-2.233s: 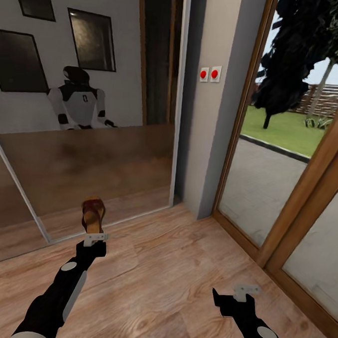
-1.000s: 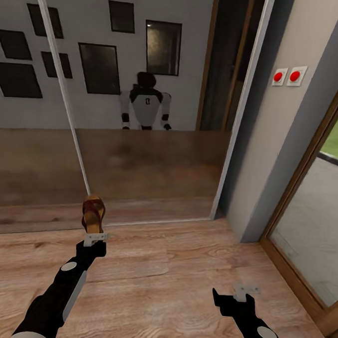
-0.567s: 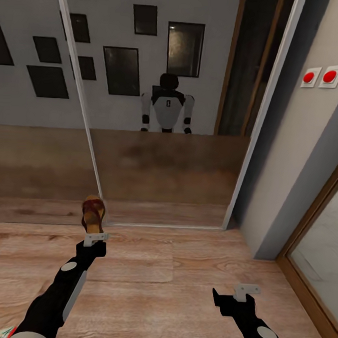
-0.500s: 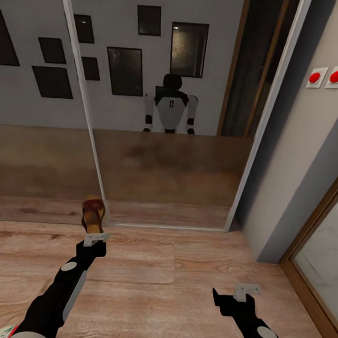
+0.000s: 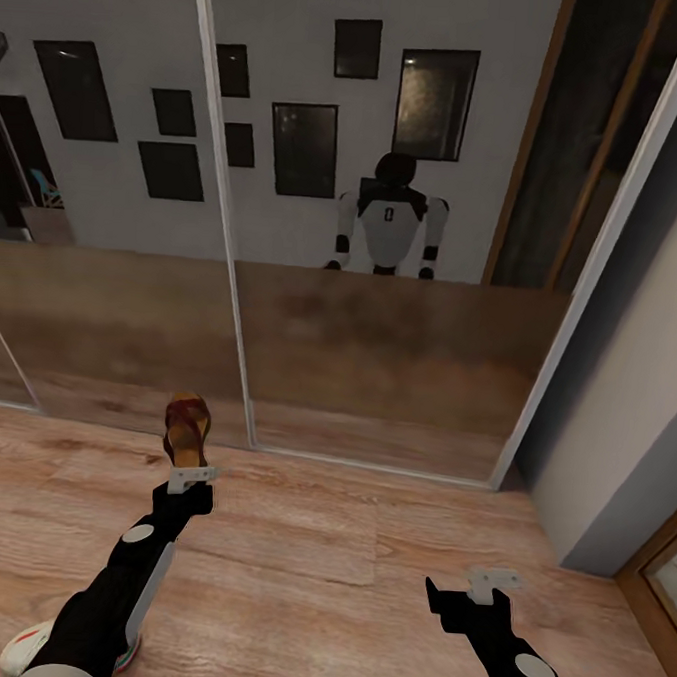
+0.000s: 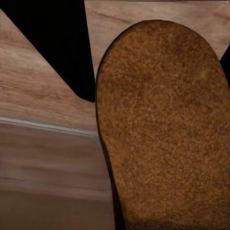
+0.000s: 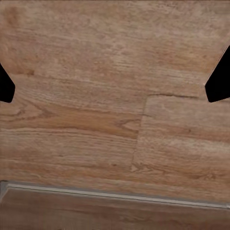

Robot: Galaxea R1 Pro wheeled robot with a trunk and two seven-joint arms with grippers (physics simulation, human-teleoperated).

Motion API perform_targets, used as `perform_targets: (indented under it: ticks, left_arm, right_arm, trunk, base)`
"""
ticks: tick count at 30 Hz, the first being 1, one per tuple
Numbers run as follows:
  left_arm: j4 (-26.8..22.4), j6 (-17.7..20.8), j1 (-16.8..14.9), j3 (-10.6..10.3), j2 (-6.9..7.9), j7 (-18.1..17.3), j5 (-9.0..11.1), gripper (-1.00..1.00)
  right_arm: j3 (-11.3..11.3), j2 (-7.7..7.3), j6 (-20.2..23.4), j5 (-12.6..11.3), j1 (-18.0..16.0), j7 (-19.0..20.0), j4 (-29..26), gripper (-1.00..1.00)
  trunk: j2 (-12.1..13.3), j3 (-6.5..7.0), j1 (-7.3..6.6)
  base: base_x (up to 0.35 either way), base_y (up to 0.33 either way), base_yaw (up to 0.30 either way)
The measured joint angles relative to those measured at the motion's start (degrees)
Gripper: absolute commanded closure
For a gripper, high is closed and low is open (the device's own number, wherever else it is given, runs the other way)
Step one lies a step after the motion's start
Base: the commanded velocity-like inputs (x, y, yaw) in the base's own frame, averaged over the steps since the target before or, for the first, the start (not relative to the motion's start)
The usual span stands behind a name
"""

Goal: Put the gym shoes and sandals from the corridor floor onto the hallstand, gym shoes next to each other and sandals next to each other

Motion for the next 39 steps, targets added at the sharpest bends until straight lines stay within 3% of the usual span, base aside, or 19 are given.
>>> perform_targets:
  ticks: [29,39]
  left_arm:
    - [0.0,0.1,0.0,0.0,0.00,0.1,0.1,1.00]
    - [2.3,0.2,-0.1,0.0,0.04,0.2,-0.1,1.00]
  right_arm:
    - [0.0,0.00,0.0,-0.1,0.0,0.1,0.1,-1.00]
    - [0.0,0.04,0.0,0.0,0.0,0.0,0.0,-1.00]
  trunk:
    - [0.0,0.69,0.00]
    - [0.0,0.93,0.00]
  base:
    - [0.000,0.000,0.291]
    - [0.000,0.000,0.291]
